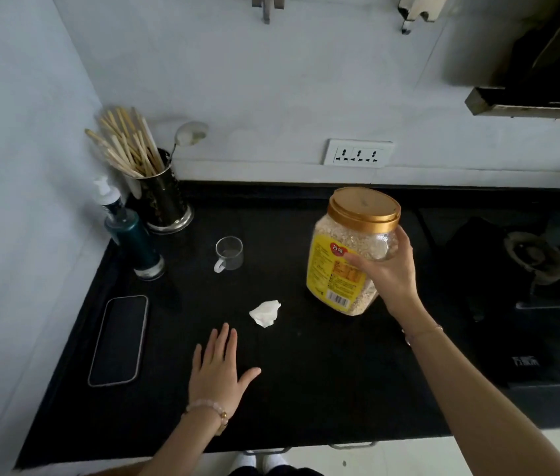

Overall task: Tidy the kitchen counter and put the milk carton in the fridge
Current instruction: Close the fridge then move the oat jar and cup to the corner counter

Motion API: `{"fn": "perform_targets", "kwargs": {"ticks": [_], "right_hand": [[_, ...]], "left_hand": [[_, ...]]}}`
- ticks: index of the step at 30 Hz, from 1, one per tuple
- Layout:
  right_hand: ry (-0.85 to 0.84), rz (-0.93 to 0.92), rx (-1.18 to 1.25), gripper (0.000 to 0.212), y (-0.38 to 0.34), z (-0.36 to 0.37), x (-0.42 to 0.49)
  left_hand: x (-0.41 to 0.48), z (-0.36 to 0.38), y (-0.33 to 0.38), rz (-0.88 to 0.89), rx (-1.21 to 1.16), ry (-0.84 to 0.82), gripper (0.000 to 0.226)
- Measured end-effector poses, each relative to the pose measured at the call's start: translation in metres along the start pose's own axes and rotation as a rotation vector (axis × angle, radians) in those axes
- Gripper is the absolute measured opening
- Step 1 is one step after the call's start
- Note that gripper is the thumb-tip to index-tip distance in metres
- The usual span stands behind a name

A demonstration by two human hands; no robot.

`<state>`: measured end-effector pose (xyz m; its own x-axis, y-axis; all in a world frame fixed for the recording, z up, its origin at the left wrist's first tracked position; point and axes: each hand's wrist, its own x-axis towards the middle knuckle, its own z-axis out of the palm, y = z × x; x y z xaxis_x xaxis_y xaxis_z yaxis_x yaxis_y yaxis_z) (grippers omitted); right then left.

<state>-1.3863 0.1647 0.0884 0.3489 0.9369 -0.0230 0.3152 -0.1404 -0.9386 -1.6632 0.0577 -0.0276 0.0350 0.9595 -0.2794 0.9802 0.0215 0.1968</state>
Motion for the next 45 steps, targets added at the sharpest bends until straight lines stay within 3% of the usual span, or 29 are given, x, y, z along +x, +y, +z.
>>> {"fn": "perform_targets", "kwargs": {"ticks": [2, 5, 7, 12, 17, 20, 24, 28, 38, 45], "right_hand": [[0.034, -0.015, 0.037, 0.114, -0.004, -0.013, -0.021], [0.118, -0.025, 0.118, 0.099, -0.009, -0.033, -0.056], [0.172, -0.027, 0.170, 0.092, -0.012, -0.045, -0.081], [0.283, 0.001, 0.209, 0.107, -0.013, -0.065, -0.126], [0.338, 0.004, 0.233, 0.098, -0.016, -0.067, -0.147], [0.353, 0.009, 0.236, 0.112, -0.016, -0.065, -0.152], [0.377, 0.023, 0.225, 0.121, -0.013, -0.062, -0.152], [0.392, 0.036, 0.229, 0.106, -0.011, -0.060, -0.150], [0.427, 0.059, 0.236, 0.114, -0.009, -0.060, -0.153], [0.530, 0.055, 0.315, 0.109, 0.004, -0.085, -0.194]], "left_hand": [[0.000, -0.001, -0.001, 0.010, 0.015, 0.043, 0.118], [-0.002, -0.001, -0.001, 0.037, 0.018, 0.026, 0.091], [-0.001, -0.003, 0.000, 0.044, 0.042, 0.018, 0.084], [0.000, -0.014, -0.002, 0.073, 0.051, 0.068, 0.069], [0.047, -0.063, -0.016, -0.027, -0.310, 0.206, 0.040], [0.091, -0.090, -0.021, -0.222, -0.655, 0.161, 0.041], [0.129, -0.094, -0.026, -0.319, -0.748, 0.059, 0.046], [0.142, -0.091, -0.024, -0.346, -0.815, 0.038, 0.029], [0.110, -0.107, -0.001, -0.123, -1.125, 0.104, 0.017], [0.036, -0.111, 0.053, 0.226, -1.209, -0.106, 0.021]]}}
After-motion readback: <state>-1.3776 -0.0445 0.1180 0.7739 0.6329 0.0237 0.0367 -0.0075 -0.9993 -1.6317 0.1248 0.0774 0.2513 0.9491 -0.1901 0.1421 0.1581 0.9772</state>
